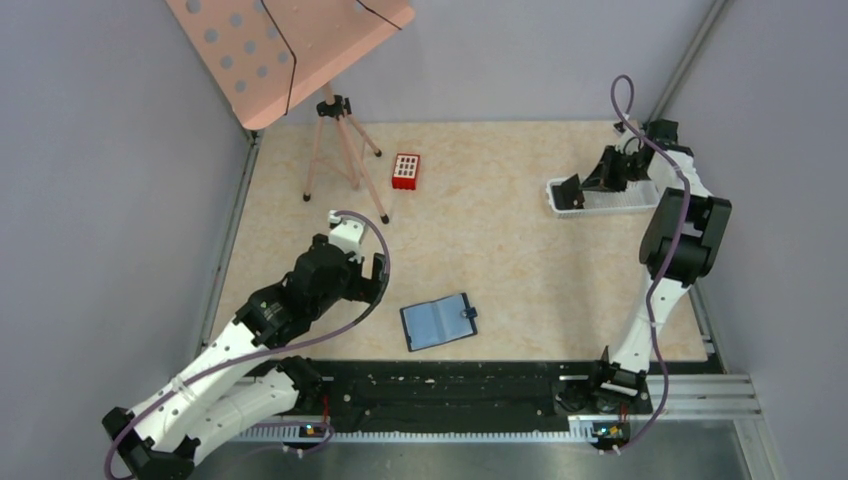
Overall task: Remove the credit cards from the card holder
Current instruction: Place the credit card in the storage box.
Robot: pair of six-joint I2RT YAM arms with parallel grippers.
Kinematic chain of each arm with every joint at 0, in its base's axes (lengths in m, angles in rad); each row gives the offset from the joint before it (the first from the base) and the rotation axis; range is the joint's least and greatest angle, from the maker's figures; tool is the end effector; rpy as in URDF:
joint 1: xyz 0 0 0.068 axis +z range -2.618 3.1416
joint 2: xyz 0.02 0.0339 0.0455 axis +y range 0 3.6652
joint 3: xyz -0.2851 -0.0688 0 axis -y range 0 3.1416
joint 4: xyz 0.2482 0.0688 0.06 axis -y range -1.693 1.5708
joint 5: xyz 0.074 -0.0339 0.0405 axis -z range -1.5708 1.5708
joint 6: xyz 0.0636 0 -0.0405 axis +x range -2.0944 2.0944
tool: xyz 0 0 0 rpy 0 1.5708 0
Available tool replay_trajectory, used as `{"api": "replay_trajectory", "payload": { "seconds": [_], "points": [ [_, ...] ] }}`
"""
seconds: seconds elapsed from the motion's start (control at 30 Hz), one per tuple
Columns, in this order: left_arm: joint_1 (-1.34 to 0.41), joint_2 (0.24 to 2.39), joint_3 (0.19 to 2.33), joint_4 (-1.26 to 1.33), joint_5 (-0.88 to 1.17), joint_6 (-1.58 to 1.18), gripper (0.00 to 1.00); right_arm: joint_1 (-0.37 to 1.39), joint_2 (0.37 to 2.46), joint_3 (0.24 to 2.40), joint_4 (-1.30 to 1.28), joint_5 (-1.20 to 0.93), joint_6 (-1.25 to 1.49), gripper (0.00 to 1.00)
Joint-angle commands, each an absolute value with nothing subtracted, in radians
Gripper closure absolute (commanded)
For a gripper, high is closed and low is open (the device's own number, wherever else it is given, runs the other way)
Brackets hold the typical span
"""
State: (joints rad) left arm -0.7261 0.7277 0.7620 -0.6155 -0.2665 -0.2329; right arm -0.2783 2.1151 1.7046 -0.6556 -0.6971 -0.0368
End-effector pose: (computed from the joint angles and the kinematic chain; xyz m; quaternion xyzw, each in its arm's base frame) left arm 0.1354 -0.0979 0.2973 0.1517 0.8613 -0.1134 0.4715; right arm 0.4713 -0.0922 0.2059 0.0250 0.9137 0.2898 0.2836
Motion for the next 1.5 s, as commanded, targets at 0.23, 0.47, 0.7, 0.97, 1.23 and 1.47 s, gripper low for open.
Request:
{"api": "replay_trajectory", "payload": {
  "seconds": [0.23,0.47,0.7,0.97,1.23,1.47],
  "points": [
    [-0.724,0.704,0.755,-0.577,-0.257,-0.221,0.02,-0.28,2.19,1.787,-0.7,-0.712,-0.058,1.0],
    [-0.724,0.702,0.755,-0.576,-0.261,-0.22,0.02,-0.28,2.181,1.775,-0.665,-0.675,-0.025,0.89],
    [-0.725,0.705,0.755,-0.575,-0.264,-0.22,0.02,-0.28,2.132,1.755,-0.636,-0.612,-0.007,0.69],
    [-0.724,0.704,0.755,-0.575,-0.264,-0.22,0.02,-0.274,2.105,1.717,-0.574,-0.577,0.067,0.55],
    [-0.724,0.698,0.754,-0.575,-0.262,-0.22,0.02,-0.242,2.119,1.72,-0.569,-0.504,0.074,0.47],
    [-0.724,0.698,0.754,-0.576,-0.264,-0.219,0.02,-0.193,2.128,1.72,-0.57,-0.463,0.077,0.42]
  ]
}}
